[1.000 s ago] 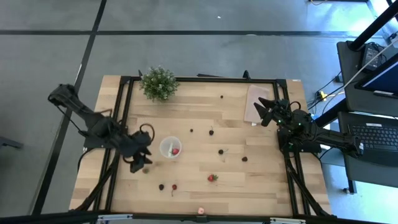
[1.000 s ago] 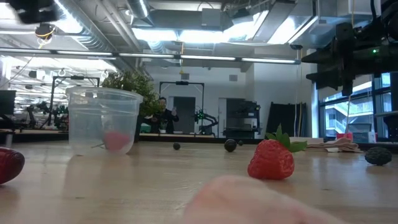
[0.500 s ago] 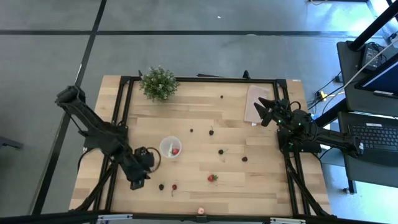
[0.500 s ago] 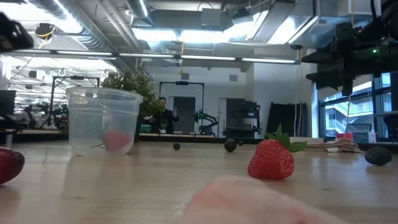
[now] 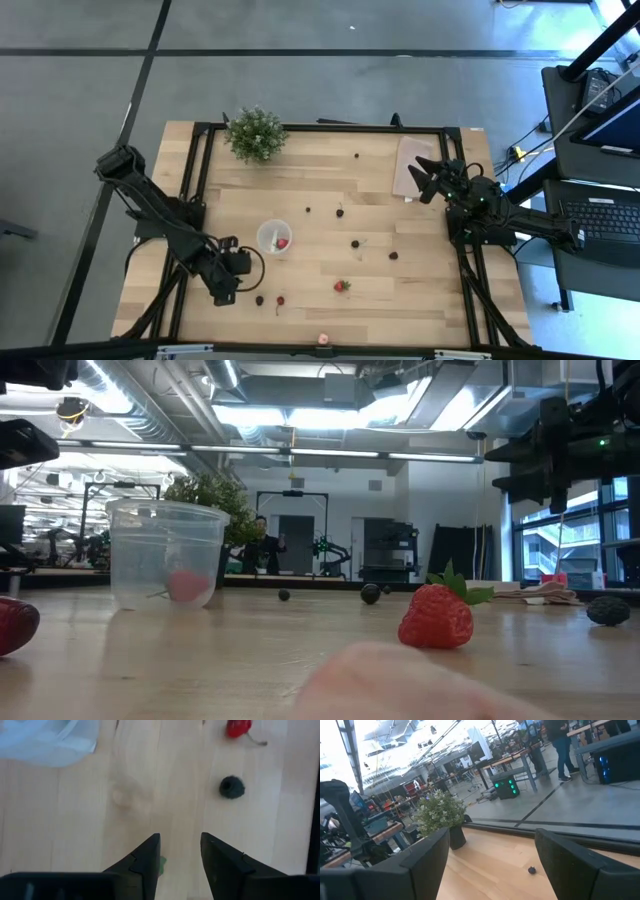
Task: Pick and placing Produce into tupperware
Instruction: Put the red strawberry into the container
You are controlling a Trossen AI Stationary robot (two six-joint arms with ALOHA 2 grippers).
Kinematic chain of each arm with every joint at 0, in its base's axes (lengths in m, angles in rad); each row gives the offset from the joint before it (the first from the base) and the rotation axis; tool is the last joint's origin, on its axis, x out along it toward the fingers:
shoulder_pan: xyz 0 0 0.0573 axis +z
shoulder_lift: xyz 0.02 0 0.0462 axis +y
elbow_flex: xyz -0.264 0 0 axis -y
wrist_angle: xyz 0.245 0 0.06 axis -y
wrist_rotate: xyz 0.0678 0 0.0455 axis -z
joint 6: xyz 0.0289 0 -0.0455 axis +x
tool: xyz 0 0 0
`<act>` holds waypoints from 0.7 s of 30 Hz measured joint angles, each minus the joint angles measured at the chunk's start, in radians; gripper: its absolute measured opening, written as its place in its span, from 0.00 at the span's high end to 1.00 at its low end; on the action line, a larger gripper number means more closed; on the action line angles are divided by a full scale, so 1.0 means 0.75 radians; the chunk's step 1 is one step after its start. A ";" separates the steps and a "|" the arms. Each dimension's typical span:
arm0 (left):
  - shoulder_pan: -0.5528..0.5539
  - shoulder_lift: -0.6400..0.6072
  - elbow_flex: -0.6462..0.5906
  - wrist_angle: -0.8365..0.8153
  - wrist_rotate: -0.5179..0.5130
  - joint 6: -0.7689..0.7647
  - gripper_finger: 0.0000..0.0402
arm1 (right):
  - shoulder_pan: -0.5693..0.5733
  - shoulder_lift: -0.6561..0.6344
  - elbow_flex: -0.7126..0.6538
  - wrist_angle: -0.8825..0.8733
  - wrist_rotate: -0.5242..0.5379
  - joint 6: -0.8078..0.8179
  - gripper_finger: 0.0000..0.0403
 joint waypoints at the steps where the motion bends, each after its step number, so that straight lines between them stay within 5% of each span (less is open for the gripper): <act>1: 0.000 0.000 0.000 -0.003 0.005 0.000 0.68 | 0.000 0.000 0.000 0.000 0.000 -0.008 0.27; 21: 0.001 0.000 0.000 -0.042 0.027 0.138 0.80 | -0.001 0.000 0.000 0.000 0.000 -0.044 0.27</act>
